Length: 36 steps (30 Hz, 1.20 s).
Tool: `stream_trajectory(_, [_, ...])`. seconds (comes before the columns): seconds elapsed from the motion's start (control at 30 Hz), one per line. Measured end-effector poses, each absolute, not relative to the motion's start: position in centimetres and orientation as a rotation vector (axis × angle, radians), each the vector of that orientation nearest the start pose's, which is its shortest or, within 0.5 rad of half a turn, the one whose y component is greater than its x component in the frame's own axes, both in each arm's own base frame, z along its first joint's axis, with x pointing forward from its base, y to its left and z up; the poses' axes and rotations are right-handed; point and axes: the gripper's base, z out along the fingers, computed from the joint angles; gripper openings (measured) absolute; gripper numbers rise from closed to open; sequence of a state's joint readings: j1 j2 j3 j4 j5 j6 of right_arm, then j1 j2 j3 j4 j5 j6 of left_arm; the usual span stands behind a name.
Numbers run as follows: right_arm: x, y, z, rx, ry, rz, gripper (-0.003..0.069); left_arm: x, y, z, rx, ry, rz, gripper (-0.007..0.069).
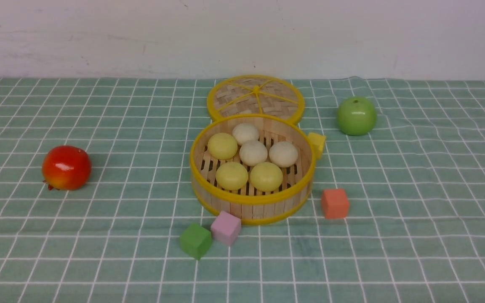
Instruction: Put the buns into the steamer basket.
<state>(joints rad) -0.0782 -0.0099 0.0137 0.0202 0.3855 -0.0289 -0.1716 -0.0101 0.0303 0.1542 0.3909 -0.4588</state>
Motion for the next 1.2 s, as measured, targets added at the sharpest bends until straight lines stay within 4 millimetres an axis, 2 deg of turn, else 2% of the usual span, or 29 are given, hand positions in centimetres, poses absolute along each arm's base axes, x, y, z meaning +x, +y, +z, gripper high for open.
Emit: stream_trajectory(1.2, [5.20,-0.34,17.45,0.058,1.871,-0.054,0.0067,5.23,-0.36,16.88,-0.177,1.892,-0.277,0.0220])
